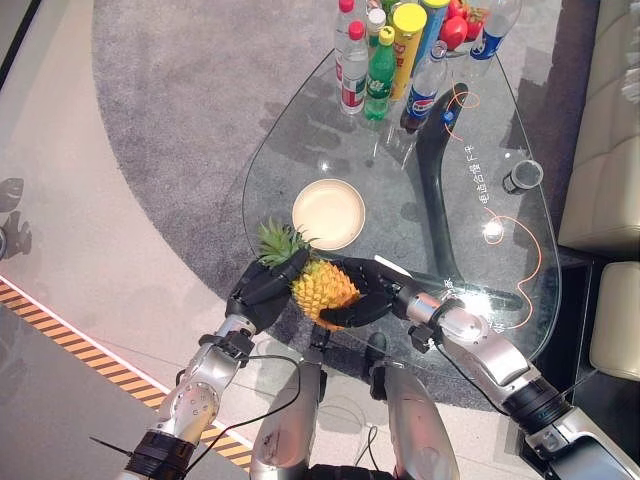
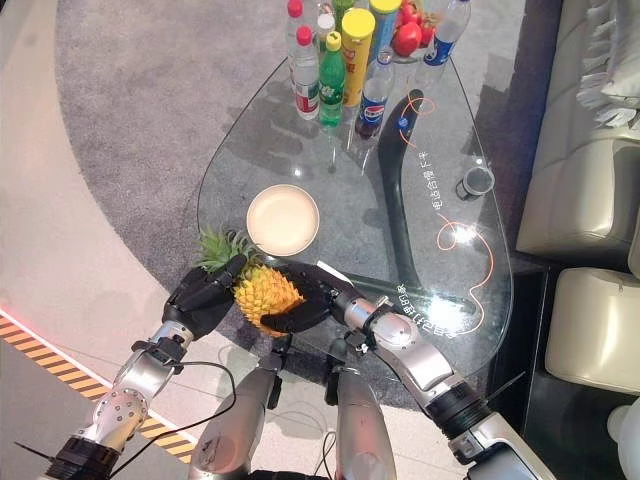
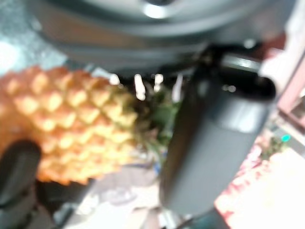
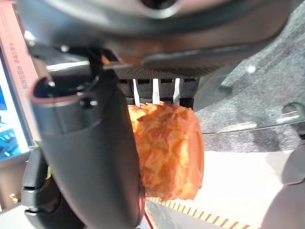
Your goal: Pick up the fruit to the plate
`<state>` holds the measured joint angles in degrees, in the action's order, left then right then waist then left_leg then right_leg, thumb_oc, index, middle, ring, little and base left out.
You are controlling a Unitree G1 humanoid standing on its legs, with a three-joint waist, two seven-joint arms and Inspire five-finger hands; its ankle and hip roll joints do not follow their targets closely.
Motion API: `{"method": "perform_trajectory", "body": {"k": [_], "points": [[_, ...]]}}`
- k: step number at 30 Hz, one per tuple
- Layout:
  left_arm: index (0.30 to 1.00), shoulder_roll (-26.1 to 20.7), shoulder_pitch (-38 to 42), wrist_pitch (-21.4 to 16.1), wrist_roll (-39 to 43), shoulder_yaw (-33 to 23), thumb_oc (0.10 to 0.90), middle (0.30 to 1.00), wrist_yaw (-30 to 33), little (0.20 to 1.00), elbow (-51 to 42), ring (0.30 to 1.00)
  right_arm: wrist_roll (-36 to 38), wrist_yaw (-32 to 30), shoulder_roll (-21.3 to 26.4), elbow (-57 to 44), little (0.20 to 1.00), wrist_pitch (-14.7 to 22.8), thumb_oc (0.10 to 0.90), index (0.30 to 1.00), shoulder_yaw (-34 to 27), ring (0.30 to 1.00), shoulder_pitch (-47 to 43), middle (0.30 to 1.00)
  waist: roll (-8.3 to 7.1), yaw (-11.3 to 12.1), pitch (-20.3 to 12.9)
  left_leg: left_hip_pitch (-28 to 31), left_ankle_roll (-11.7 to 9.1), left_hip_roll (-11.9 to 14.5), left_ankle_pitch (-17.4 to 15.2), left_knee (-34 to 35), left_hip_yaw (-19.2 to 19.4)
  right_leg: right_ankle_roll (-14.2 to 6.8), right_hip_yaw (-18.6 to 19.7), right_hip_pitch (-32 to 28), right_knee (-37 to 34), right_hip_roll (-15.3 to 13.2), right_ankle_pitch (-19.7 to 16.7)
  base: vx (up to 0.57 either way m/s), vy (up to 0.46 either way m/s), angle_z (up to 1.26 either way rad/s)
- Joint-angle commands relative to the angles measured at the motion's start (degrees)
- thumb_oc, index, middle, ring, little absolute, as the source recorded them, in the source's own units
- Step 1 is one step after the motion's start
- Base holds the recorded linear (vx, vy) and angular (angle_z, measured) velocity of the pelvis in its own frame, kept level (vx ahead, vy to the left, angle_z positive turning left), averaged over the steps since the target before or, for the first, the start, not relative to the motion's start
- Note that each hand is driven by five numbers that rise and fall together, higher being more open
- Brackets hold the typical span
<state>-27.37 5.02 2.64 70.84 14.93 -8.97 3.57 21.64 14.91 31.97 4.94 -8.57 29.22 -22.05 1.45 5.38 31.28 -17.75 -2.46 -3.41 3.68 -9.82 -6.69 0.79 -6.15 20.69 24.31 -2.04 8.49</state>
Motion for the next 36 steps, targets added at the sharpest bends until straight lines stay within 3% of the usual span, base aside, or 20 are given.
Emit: {"method": "perform_trajectory", "body": {"k": [1, 9, 10, 11, 19, 36], "points": [[0.900, 3.1, 4.5, 2.3, -2.6, 6.6, 0.800, 0.900, 0.0, 0.900, -6.7, 0.900, 0.7, 8.4, -5.0, -20.7, 0.200, 6.5, 0.100, 0.300, 8.4, 0.300, -7.7, 0.300, -0.01, -2.4, -1.5, -0.9, 2.3, -3.1, -4.7, -8.4, 0.6, -1.6, 3.2, -4.8, -8.0, 0.6, -5.8, 0.00, 0.000, 0.00], [0.900, 3.9, 4.0, -1.0, -0.8, 6.5, 0.800, 0.900, 0.4, 0.900, -6.8, 0.900, 0.1, 7.4, -4.3, -21.4, 0.200, 5.3, 0.100, 0.300, 9.2, 0.300, -7.9, 0.300, -0.40, -2.1, -1.5, -0.9, 2.5, -3.1, -4.8, -8.3, 0.7, -1.7, 3.1, -4.8, -8.3, 0.5, -5.9, 0.00, 0.000, 0.00], [0.773, 4.1, 4.0, -2.0, -0.9, 6.5, 0.652, 0.773, 0.5, 0.752, -6.9, 0.773, 0.2, 7.3, -4.3, -21.3, 0.200, 5.2, 0.100, 0.300, 9.3, 0.300, -8.0, 0.300, -0.48, -2.1, -1.5, -0.8, 2.5, -3.1, -4.8, -8.2, 0.7, -1.7, 3.0, -4.9, -8.5, 0.5, -5.9, 0.00, 0.000, 0.00], [0.300, 4.2, 3.9, -2.7, -0.6, 6.5, 0.100, 0.300, 0.4, 0.200, -6.8, 0.300, 0.3, 7.2, -4.3, -21.2, 0.200, 5.3, 0.100, 0.300, 9.4, 0.300, -7.9, 0.300, -0.50, -2.0, -1.5, -0.8, 2.4, -3.1, -4.8, -8.1, 0.7, -1.7, 2.9, -4.9, -8.5, 0.5, -6.0, 0.00, 0.000, 0.00], [0.300, 6.5, 3.1, -8.7, 1.1, 4.8, 0.100, 0.300, 0.6, 0.200, -7.0, 0.300, -0.9, 6.9, -5.2, -20.3, 0.200, 5.2, 0.100, 0.300, 8.9, 0.300, -7.0, 0.300, -0.89, -1.7, -1.5, -0.5, 2.4, -3.2, -4.8, -7.6, 0.5, -1.7, 2.7, -5.3, -9.0, 0.5, -5.9, 0.00, 0.000, 0.00], [0.300, 7.9, 2.7, -9.9, 1.4, 3.6, 0.100, 0.300, -0.8, 0.200, -6.3, 0.300, -1.8, 5.6, -6.2, -19.0, 0.200, 4.5, 0.100, 0.300, 7.6, 0.300, -6.0, 0.300, -1.21, -1.6, -1.5, -0.2, 2.3, -3.0, -4.7, -7.1, 0.8, -1.6, 2.0, -5.6, -9.3, 0.5, -6.0, 0.00, 0.000, 0.00]]}}
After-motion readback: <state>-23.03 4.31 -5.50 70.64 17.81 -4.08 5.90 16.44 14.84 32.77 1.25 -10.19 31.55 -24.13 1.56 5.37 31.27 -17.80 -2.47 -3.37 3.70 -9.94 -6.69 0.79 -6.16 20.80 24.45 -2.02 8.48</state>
